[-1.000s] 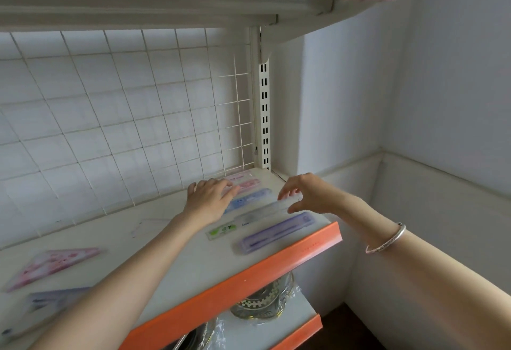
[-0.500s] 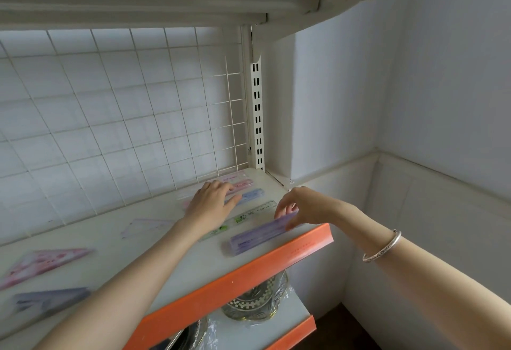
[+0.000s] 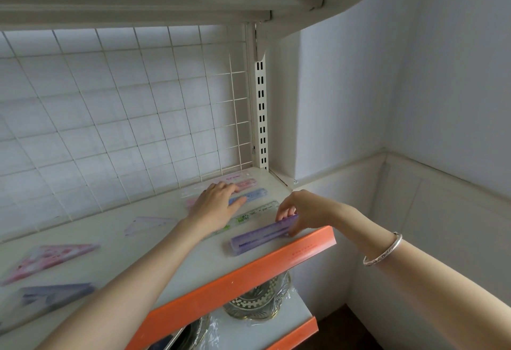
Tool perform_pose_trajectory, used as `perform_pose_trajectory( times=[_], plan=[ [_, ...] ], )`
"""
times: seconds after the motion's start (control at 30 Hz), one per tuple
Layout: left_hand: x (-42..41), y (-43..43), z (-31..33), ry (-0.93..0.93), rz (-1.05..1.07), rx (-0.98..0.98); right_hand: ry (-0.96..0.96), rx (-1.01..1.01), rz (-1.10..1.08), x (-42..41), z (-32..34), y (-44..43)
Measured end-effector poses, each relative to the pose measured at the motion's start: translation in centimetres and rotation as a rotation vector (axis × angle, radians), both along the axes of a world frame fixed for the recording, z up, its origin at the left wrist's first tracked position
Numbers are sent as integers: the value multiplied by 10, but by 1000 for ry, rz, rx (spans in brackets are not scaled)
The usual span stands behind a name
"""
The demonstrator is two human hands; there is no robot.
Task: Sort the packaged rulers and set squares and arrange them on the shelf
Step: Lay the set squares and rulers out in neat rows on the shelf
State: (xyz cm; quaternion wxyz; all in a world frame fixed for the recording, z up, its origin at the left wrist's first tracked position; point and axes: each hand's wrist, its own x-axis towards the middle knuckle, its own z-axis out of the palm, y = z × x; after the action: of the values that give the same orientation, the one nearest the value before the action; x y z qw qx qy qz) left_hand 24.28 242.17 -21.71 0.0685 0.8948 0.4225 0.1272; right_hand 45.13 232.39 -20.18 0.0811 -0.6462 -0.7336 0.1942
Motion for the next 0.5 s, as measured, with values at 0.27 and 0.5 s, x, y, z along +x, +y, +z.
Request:
perform_pose_trajectory(
  times=[0.27,0.5],
  plan=[
    [16,-29,8,-15,-104,-322,-95,24,81,1,-2,5],
    [24,-36,7,120,12,-460,-174,25,131,-1,-4,11]
  ],
)
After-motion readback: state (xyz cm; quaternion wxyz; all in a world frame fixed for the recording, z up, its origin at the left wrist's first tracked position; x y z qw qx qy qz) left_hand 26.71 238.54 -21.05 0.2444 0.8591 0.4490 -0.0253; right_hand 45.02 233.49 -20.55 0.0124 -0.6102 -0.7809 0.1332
